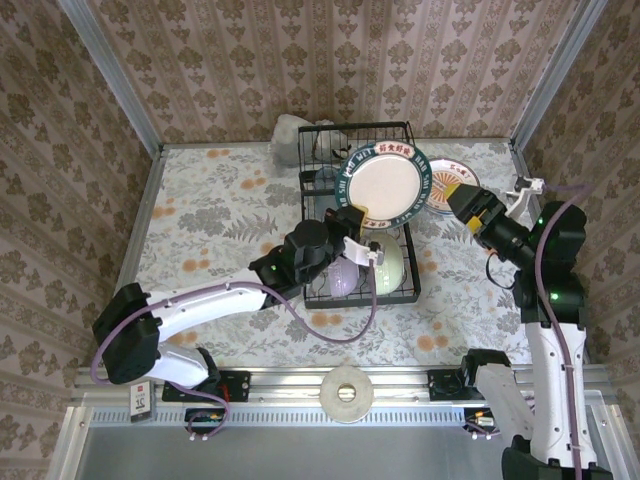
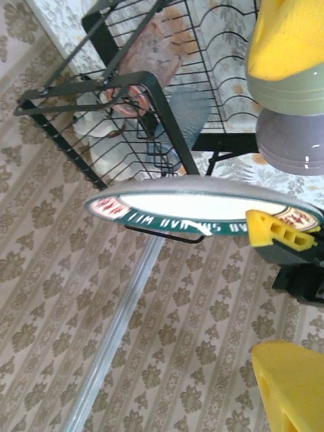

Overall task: Unload the mixed dishes from the dish rack
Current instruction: Place the plate on the plate.

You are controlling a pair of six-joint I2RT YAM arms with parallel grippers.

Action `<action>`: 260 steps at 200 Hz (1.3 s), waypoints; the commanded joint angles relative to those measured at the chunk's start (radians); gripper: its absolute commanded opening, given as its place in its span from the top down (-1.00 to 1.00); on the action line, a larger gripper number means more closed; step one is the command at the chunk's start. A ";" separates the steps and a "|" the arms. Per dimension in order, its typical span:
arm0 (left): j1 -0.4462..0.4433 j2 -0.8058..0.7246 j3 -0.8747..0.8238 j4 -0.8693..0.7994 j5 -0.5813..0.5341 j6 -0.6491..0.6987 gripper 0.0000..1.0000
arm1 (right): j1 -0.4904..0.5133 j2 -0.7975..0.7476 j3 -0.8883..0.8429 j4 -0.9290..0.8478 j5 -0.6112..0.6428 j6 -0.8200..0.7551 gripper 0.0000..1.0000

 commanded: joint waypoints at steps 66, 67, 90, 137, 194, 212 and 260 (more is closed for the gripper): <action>-0.058 0.035 0.005 0.201 -0.019 0.152 1.00 | 0.115 0.053 0.042 -0.088 0.096 -0.025 -0.51; -0.058 0.036 0.005 0.200 -0.019 0.152 1.00 | 0.116 0.053 0.042 -0.089 0.097 -0.025 -0.50; -0.060 0.036 0.005 0.190 -0.014 0.157 1.00 | 0.126 0.067 0.041 -0.106 0.106 -0.029 -0.30; -0.061 0.038 0.007 0.153 -0.010 0.149 1.00 | 0.140 0.088 0.065 -0.149 0.141 -0.071 -0.04; -0.063 0.030 0.005 0.134 -0.002 0.135 1.00 | 0.167 0.123 0.086 -0.204 0.175 -0.117 0.23; -0.063 0.030 0.006 0.131 -0.003 0.129 1.00 | 0.178 0.133 0.088 -0.210 0.185 -0.126 0.28; -0.064 0.028 0.004 0.114 0.002 0.128 1.00 | 0.198 0.146 0.095 -0.220 0.210 -0.141 0.44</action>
